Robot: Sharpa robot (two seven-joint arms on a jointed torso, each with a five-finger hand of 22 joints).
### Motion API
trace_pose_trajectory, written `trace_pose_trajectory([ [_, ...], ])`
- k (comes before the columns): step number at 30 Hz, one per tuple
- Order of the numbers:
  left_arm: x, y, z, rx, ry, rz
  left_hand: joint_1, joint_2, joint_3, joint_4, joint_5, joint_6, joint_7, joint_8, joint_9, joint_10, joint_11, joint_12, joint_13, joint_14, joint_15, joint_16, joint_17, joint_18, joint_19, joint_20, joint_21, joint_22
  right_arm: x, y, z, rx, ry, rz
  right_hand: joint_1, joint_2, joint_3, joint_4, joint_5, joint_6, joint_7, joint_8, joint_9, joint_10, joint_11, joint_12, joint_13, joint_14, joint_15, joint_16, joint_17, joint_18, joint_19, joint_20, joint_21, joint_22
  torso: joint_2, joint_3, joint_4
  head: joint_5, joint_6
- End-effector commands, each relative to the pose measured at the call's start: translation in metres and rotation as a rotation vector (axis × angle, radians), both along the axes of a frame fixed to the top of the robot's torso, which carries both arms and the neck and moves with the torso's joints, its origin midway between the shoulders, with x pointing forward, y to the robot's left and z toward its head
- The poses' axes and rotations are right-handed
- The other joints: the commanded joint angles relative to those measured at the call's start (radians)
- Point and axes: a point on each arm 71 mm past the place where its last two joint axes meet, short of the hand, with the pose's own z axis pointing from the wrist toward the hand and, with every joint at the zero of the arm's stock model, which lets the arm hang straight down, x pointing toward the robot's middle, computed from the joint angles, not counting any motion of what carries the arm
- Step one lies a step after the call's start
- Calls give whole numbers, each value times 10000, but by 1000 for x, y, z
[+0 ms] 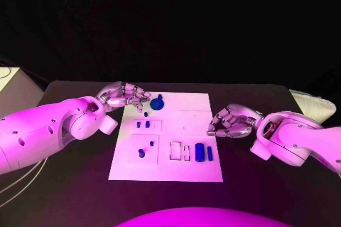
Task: Assemble the parts on the task board
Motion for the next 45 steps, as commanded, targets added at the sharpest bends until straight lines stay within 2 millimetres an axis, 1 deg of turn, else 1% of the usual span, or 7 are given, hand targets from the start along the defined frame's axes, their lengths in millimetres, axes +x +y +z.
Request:
trace_pose_trajectory([
  [1, -2, -2, 1, -259, -143, -6, 37, 32, -26, 32, 8, -11, 56, 37, -15, -59, -1, -51, 15, -17, 33, -47, 15, 140, -69, 13, 53, 10, -9, -3, -8, -1964, -58, 20, -196, 80, -404, 122, 69, -26, -99, 140, 92, 370, -11, 358, 1571, 780, -26, 202, 1207, -149, 766, -56, 122, 1814, -25, -9, -25, -117, -52],
  [3, -2, -2, 1, -273, -136, -18, 37, 32, -26, 32, 8, -11, 56, 37, -15, -59, -1, -51, 15, -17, 33, -47, 15, 140, -69, 13, 53, 10, -11, -3, -9, -2214, -183, -14, -256, 115, -565, 124, 96, -33, -106, 175, 114, 460, -19, 453, 1715, 802, -31, 251, 1343, -159, 779, -62, 156, 1853, -39, -13, -25, -146, -72],
  [7, -4, -4, 0, -309, -122, -69, 35, 31, -27, 33, 8, -12, 55, 37, -17, -59, -2, -51, 15, -16, 33, -46, 16, 140, -69, 13, 53, 10, -15, 0, -14, -2685, -386, -70, -121, 196, -971, 112, 687, -97, -112, 242, 156, 468, -25, 465, 1761, 801, -34, 279, 1420, -164, 785, -71, 174, 1881, -60, -35, 14, -185, -114],
  [9, -5, -4, 0, -324, -115, -96, 35, 31, -27, 33, 8, -12, 55, 37, -17, -59, -2, -51, 15, -16, 33, -46, 16, 140, -69, 13, 53, 10, -17, 3, -17, -2882, -490, -44, -120, 181, -1038, 118, 718, -108, -109, 247, 158, 496, -22, 492, 1803, 807, -32, 290, 1456, -170, 793, -71, 194, 1903, -54, -51, 23, -196, -146],
  [18, -8, -8, 1, -430, -107, -217, 30, 31, -28, 37, 10, -16, 56, 37, -21, -61, -2, -52, 15, -12, 32, -44, 19, 141, -70, 14, 54, 11, -21, 25, -34, -3400, -715, 192, -226, 268, -1447, 142, 735, -132, -109, 280, 166, 530, -18, 520, 1863, 836, -25, 338, 1609, -193, 822, -70, 275, 1992, -33, -57, 67, -310, -278],
  [22, -9, -8, 1, -444, -97, -218, 30, 31, -28, 37, 10, -16, 56, 37, -21, -61, -2, -52, 15, -12, 32, -44, 19, 141, -70, 14, 54, 11, -21, 31, -40, -3565, -594, 199, -262, 381, -1643, 144, 808, -178, -100, 271, 154, 498, -12, 483, 1827, 833, -20, 338, 1612, -193, 822, -67, 275, 1995, -13, -48, 48, -316, -302],
  [45, -10, -5, 1, -396, 10, -226, 23, 33, -26, 45, 13, -34, 64, 32, -31, -72, 2, -59, 13, -8, 33, -41, 26, 143, -70, 16, 56, 11, -22, 59, -54, -3684, -84, 451, -882, 777, -2870, 164, 776, -185, -121, 390, 158, 496, -24, 444, 1849, 844, -26, 348, 1689, -203, 834, -65, 305, 2044, -13, -72, 144, -367, -428],
])
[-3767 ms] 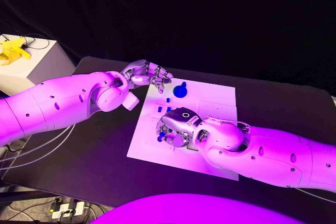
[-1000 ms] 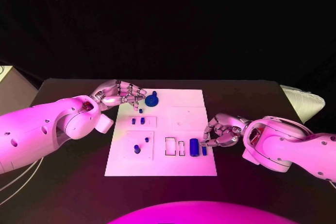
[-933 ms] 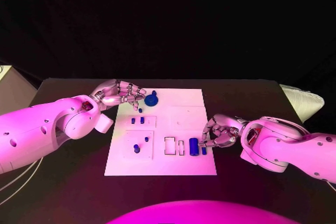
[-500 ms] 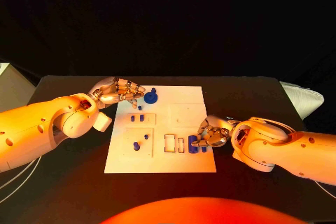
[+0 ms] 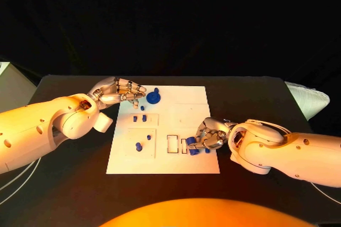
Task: Assemble the parts on the task board
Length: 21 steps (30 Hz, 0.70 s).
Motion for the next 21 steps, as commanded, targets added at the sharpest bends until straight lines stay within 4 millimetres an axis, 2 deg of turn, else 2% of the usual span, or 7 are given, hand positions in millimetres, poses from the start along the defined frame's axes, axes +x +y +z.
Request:
trace_pose_trajectory([
  [1, -1, -1, 1, -130, 18, -69, 23, 33, -26, 44, 13, -34, 64, 32, -9, -72, 2, -59, 13, -9, 33, -41, 17, 143, -71, 15, 56, 16, 0, 1, -4, -321, 135, -11, -219, 4, -230, 8, -39, -71, 6, 64, 9, 435, -3, -44, 1822, 846, -29, 38, 1647, -126, 833, -67, 47, 2052, -1, -16, 26, -19, -16],
  [12, -1, 0, 1, -100, 66, -73, 20, 32, -27, 47, 13, -35, 64, 33, -10, -76, 4, -61, 13, -9, 34, -41, 18, 142, -72, 16, 56, 16, -2, 8, -11, -569, 433, 198, -161, 50, -393, -19, 6, -91, 6, 83, 9, 435, -3, -48, 1829, 858, -27, 54, 1706, -134, 842, -65, 72, 2081, -8, -24, 47, -30, -65],
  [18, -1, -1, 0, -85, 113, -111, 20, 29, -26, 46, 14, -36, 64, 35, -14, -86, 5, -66, 11, -12, 35, -42, 20, 142, -74, 17, 55, 15, -1, 7, -14, -793, 535, 244, 139, 100, -502, -27, 327, -114, 10, 108, 5, 440, 1, -50, 1846, 876, -25, 77, 1790, -131, 837, -62, 58, 2073, -10, -32, 66, -61, -86],
  [21, -1, 0, 0, -76, 128, -113, 20, 29, -26, 46, 14, -36, 64, 35, -14, -86, 5, -66, 11, -12, 35, -42, 20, 142, -74, 17, 55, 15, 0, 7, -14, -769, 482, 189, 412, 134, -525, -34, 667, -100, 3, 140, 4, 448, -5, -47, 1863, 882, -27, 86, 1824, -130, 836, -64, 56, 2077, -6, -30, 67, -59, -87],
])
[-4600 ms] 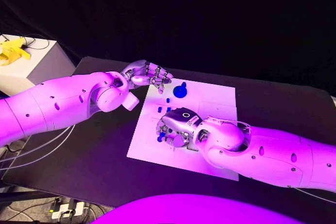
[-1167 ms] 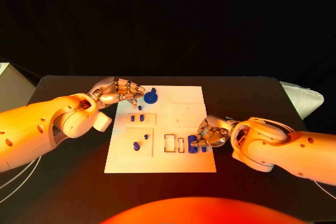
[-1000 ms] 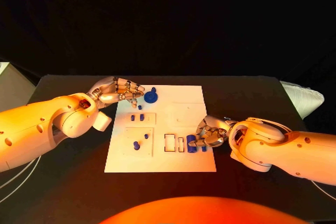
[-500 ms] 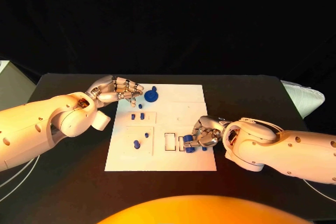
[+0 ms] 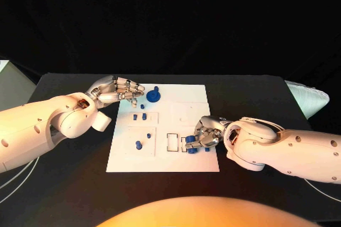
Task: Assemble the parts on the task board
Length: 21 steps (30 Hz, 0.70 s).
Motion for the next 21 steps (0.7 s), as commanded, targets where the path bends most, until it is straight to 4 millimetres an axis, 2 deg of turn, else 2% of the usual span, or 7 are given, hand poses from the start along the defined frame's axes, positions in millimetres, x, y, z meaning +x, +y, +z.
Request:
trace_pose_trajectory([
  [1, -1, -2, 0, -103, 82, -130, 20, 29, -26, 46, 14, -36, 64, 35, -15, -86, 5, -66, 12, -12, 36, -42, 12, 143, -74, 17, 55, 16, -3, -1, -9, -423, 369, 146, 467, 141, -17, -11, 462, -40, -22, 9, -402, 460, -11, -37, 1874, 884, -33, 55, 1835, -134, 840, -68, 34, 2081, 5, 1, 10, -6, 7],
  [2, -1, -2, 0, -100, 86, -129, 20, 29, -26, 46, 14, -36, 64, 35, -15, -86, 5, -66, 12, -12, 36, -42, 12, 143, -74, 17, 55, 16, -3, -1, -9, -331, 354, 73, 535, 157, 5, -9, 536, -38, -24, 13, -406, 465, -13, -33, 1881, 884, -34, 55, 1838, -133, 838, -69, 30, 2078, 3, 0, 14, -7, 11],
  [4, -1, -1, 0, -93, 95, -125, 20, 29, -26, 46, 14, -36, 64, 35, -15, -86, 5, -66, 12, -12, 36, -42, 12, 143, -74, 17, 55, 16, -3, -3, -8, -36, 390, -141, 799, 263, 141, -19, 1041, -19, -37, 15, -433, 501, -27, -1, 1927, 894, -47, 69, 1885, -142, 850, -77, 60, 2111, 3, 2, 20, -11, 15],
  [6, -1, -1, 0, -82, 105, -119, 17, 29, -25, 49, 14, -36, 65, 37, -17, -94, 7, -70, 11, -16, 38, -44, 14, 143, -77, 19, 54, 16, -4, -5, -7, 339, 513, -413, 986, 306, 268, -21, 1349, 7, -44, 2, -471, 508, -36, 1, 1938, 899, -54, 74, 1905, -147, 856, -84, 76, 2129, 5, 4, 23, 0, 38],
  [15, -1, -2, 0, -72, 134, -139, 12, 26, -27, 52, 14, -37, 66, 38, -19, -102, 9, -74, 10, -19, 40, -45, 15, 142, -80, 20, 53, 15, -3, -10, 5, 1745, 1206, -1399, 1301, 397, 633, -22, 1433, 72, -75, -31, -551, 546, -66, 34, 1990, 915, -78, 97, 1982, -157, 870, -108, 111, 2166, -6, -13, 41, -13, 97],
  [21, 0, -2, 0, -56, 150, -130, 12, 26, -27, 52, 14, -37, 66, 38, -19, -102, 9, -74, 10, -19, 40, -45, 15, 142, -80, 20, 53, 15, 0, -8, 17, 2398, 1488, -1729, 1352, 407, 749, -16, 1473, 128, -91, -24, -572, 605, -80, 98, 2063, 920, -89, 104, 2005, -165, 882, -116, 141, 2196, -1, -8, 59, 21, 140],
])
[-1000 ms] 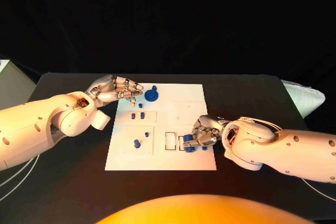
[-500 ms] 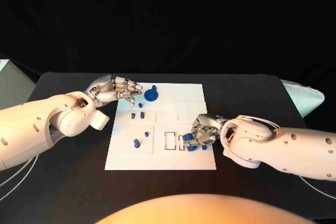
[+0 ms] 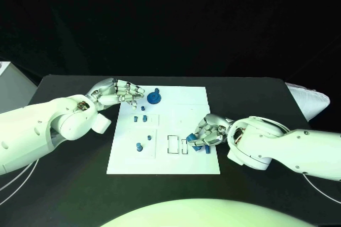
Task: Assemble the parts on the task board
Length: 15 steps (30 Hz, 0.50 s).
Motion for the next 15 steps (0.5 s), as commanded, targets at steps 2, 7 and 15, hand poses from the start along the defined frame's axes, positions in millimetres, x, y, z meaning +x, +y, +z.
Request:
trace_pose_trajectory([
  [2, 0, -2, 0, -105, 79, -140, 12, 26, -27, 52, 14, -37, 65, 38, -11, -63, -29, -38, 10, -19, 40, -45, 16, 141, -80, 21, 53, 16, -1, 4, 4, 1039, 667, -482, 103, 22, 80, 12, 52, 146, -36, 76, 95, 609, -81, 36, 2067, 920, -92, 65, 2005, -166, 881, -44, 46, 2199, -4, -4, 22, 47, 16],
  [7, 0, -2, 0, -99, 86, -138, 12, 26, -27, 52, 14, -37, 65, 38, -11, -63, -29, -38, 10, -19, 40, -45, 16, 141, -80, 21, 53, 16, -1, 12, 7, 1287, 836, -411, 9, 18, 124, 30, 28, 196, -39, 84, 78, 653, -85, 83, 2121, 918, -95, 61, 1996, -165, 880, -49, 45, 2198, 9, -12, 15, 89, 24],
  [15, 0, -3, 0, -104, 100, -172, 12, 26, -27, 52, 14, -37, 65, 38, -11, -63, -29, -38, 10, -19, 40, -45, 16, 141, -80, 21, 53, 16, 2, 28, 5, 929, 1019, 13, -483, -68, 223, 34, -365, 381, -82, 150, 28, 675, -116, 99, 2151, 917, -116, 57, 1996, -172, 889, -66, 67, 2225, 8, -24, 28, 89, -5],
])
